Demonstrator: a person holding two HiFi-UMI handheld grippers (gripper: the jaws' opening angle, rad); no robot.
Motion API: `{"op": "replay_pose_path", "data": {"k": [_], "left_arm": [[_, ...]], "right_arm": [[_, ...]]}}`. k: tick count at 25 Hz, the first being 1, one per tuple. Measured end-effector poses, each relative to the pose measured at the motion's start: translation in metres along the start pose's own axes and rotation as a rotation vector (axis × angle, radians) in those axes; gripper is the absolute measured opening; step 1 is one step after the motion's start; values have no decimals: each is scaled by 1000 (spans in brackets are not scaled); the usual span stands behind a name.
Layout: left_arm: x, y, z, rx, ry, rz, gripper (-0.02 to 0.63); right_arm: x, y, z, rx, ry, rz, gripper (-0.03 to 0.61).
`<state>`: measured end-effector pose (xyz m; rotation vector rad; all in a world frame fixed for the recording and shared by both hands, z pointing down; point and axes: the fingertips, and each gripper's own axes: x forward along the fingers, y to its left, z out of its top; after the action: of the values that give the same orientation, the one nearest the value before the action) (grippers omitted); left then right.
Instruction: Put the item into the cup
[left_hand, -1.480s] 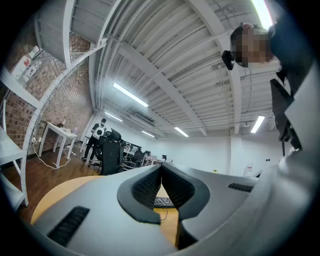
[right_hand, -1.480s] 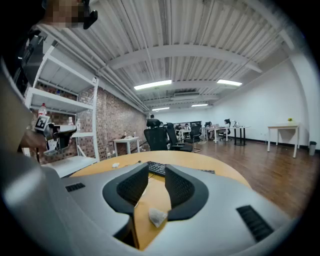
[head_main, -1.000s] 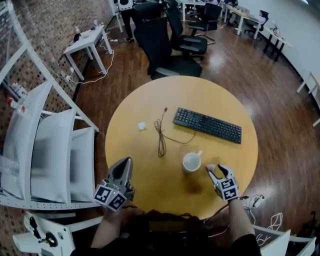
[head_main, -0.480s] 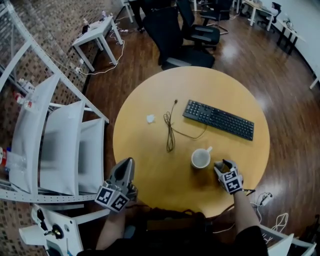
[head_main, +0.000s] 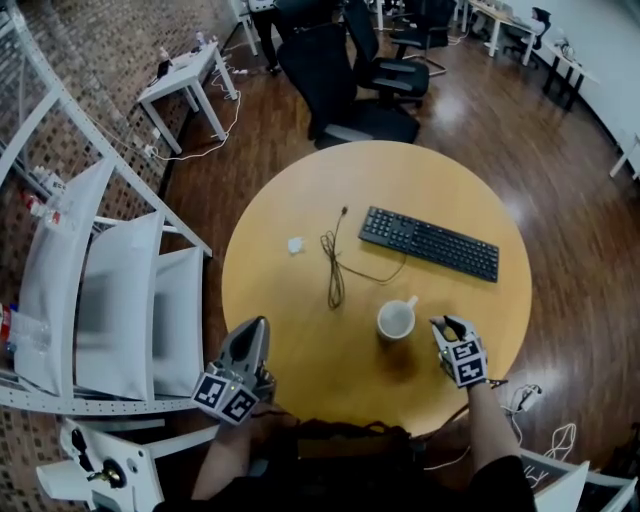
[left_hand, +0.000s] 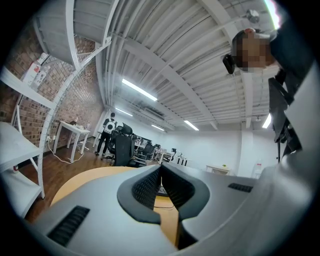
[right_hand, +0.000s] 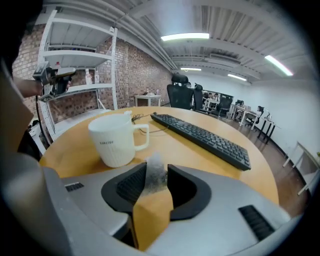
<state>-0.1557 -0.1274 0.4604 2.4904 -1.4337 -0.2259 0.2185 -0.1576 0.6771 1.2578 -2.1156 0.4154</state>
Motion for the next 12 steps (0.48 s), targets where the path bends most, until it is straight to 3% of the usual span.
{"op": "replay_pose_path", "data": {"k": [7, 12], "left_arm": [[4, -7, -1, -16, -18, -49, -2], [-1, -11, 0, -31, -26, -81, -2]], "right_arm": [[-40, 21, 98, -7, -238, 14, 135], [-59, 44, 139, -12, -315, 49, 137]]}}
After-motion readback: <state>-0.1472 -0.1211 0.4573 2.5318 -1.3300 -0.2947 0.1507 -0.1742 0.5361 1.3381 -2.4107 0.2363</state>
